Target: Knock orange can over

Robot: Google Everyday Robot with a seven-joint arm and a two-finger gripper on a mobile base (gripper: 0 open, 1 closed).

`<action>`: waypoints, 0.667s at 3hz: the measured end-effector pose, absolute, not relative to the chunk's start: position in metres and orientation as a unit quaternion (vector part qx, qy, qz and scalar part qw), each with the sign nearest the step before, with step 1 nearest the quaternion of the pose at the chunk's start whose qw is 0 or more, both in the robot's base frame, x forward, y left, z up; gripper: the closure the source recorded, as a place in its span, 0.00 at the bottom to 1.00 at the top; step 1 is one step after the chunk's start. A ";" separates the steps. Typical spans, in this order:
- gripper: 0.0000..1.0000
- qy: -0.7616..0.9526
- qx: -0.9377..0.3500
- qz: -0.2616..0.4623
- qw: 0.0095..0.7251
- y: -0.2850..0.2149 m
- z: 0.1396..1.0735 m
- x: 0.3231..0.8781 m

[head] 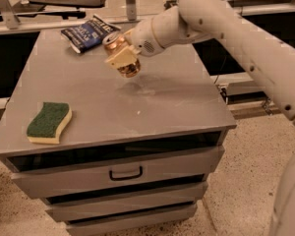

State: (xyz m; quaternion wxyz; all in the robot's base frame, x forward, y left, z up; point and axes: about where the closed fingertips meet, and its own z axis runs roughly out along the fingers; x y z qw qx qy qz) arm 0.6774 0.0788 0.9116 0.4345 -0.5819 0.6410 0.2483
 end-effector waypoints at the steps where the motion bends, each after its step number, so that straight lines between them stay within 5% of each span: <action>1: 1.00 0.629 -0.641 0.233 0.373 0.088 0.895 0.668; 2: 0.82 0.618 -0.685 0.217 0.318 0.101 0.879 0.658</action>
Offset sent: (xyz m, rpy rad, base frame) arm -0.0280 0.0306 -0.0454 -0.3936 0.0594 0.2793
